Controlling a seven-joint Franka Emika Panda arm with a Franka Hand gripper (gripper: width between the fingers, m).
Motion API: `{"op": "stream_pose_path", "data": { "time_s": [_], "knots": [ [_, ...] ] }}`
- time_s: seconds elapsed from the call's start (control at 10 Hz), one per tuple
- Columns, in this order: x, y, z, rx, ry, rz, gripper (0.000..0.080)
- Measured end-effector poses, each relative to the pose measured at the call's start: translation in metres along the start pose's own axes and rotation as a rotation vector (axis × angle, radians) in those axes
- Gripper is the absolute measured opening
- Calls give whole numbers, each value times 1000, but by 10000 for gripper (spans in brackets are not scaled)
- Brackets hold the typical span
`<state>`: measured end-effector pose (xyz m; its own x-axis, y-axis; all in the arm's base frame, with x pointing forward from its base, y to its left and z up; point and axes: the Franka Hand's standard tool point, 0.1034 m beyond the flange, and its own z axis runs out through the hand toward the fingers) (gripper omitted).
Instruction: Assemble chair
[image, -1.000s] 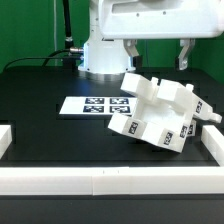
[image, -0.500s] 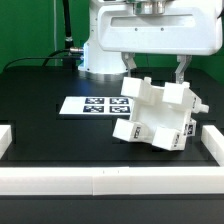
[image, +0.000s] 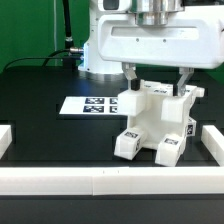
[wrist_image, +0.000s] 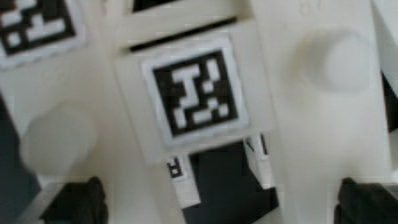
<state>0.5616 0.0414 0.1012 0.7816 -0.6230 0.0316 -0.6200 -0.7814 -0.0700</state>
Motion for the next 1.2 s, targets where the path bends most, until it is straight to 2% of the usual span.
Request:
{"op": "stream_pose_path", "data": {
  "time_s": [0.2, 0.4, 0.7, 0.8, 1.1, 1.2],
  "knots": [
    [5, -6, -2, 3, 2, -26, 649],
    [8, -3, -15, 5, -21, -161, 649],
    [16, 19, -28, 11, -66, -385, 649],
    [11, 23, -29, 13, -68, -383, 649],
    [11, 24, -26, 10, -70, -388, 649],
    [12, 31, -26, 15, -68, -525, 649]
  ]
}}
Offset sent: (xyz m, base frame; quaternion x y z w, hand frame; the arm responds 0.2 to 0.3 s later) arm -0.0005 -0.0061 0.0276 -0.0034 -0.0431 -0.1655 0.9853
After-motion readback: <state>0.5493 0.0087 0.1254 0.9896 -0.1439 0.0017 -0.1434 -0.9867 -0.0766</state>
